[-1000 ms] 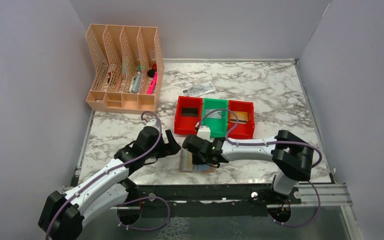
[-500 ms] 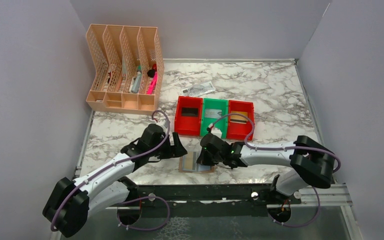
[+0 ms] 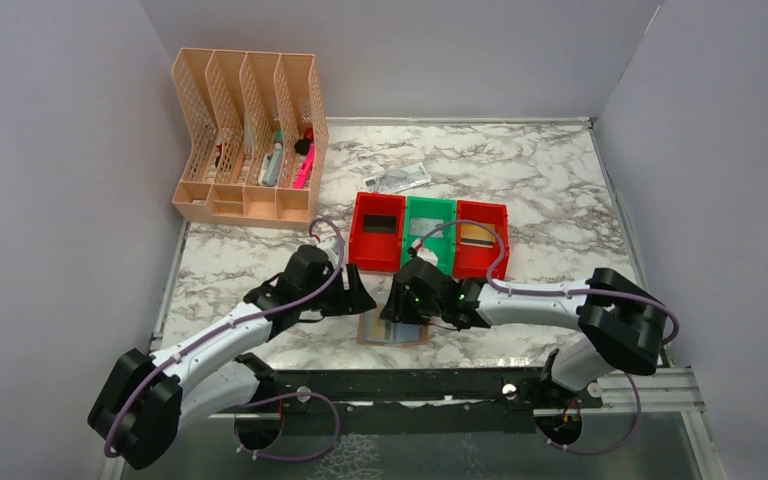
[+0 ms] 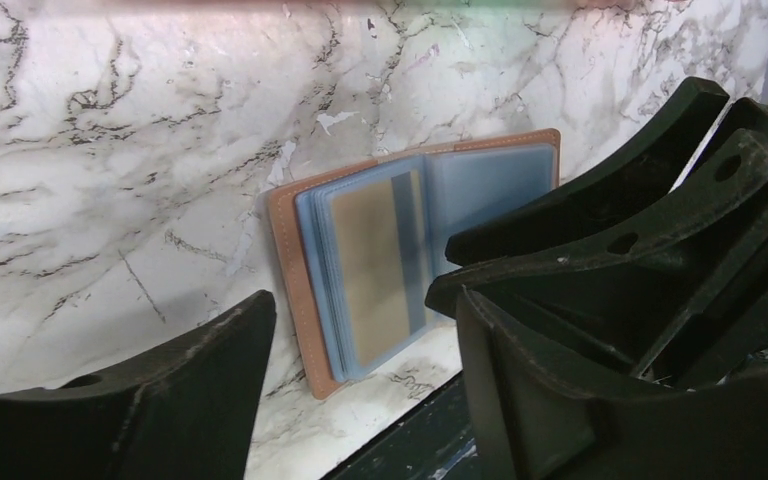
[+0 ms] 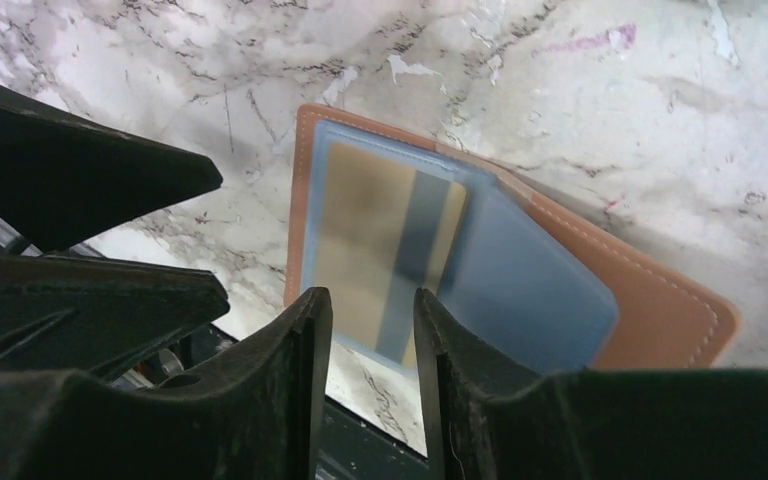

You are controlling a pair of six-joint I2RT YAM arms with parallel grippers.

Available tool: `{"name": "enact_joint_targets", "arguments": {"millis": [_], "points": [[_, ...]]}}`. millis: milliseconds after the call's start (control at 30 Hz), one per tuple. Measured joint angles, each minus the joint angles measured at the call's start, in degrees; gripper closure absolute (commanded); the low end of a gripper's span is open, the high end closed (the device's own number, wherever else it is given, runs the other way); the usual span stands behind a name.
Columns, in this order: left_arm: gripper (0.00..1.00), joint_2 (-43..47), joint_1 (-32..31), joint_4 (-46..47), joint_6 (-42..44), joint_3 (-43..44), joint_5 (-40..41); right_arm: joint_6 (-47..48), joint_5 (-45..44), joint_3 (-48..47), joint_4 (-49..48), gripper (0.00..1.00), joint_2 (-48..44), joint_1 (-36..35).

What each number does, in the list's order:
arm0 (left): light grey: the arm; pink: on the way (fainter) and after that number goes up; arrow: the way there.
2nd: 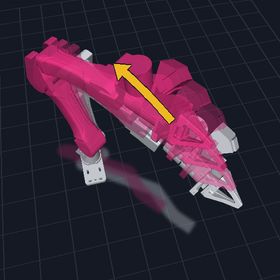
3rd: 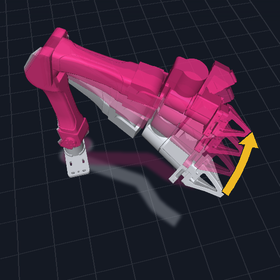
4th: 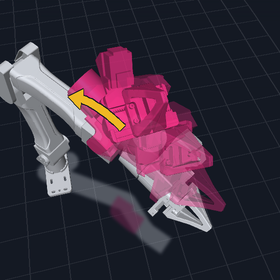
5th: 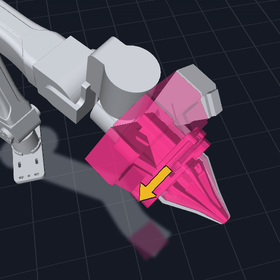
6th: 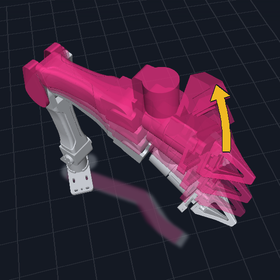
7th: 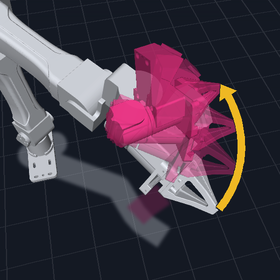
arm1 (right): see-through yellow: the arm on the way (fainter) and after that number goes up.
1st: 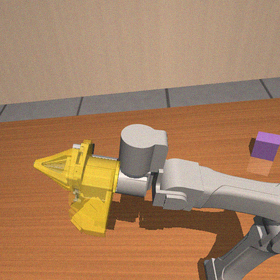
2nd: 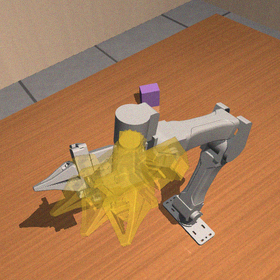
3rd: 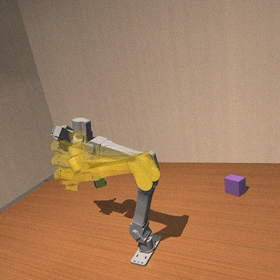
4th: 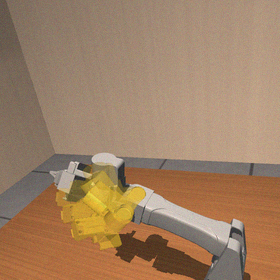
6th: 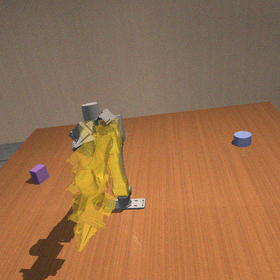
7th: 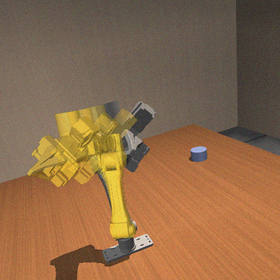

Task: Take the credit cards out of the card holder

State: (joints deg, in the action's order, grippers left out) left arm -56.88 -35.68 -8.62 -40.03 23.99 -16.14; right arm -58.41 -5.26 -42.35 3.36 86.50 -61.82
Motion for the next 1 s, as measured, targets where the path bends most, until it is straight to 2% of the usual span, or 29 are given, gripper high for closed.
{"name": "enact_joint_targets", "arguments": {"millis": [133,333,400,833,1000], "points": [[0.4,-0.8,0.0,0.4,0.0,0.0,-0.1,1.0,0.0,-2.4,1.7,0.57,2.1,0.0],[0.43,-2.0,0.0,0.8,0.0,0.0,-0.4,0.1,-0.8,-4.4,4.6,0.82,6.3,0.1],[0.44,-2.0,0.0,0.9,0.0,0.0,-0.5,-0.6,-1.1,-4.0,4.4,0.86,6.3,0.1],[0.46,-3.7,0.0,3.5,0.0,0.0,-4.7,-7.3,1.1,9.2,-12.2,0.87,1.3,2.0],[0.46,-6.2,-0.8,4.4,0.0,0.2,-5.9,-10.5,2.4,12.1,-15.8,0.87,0.8,3.0]]}}
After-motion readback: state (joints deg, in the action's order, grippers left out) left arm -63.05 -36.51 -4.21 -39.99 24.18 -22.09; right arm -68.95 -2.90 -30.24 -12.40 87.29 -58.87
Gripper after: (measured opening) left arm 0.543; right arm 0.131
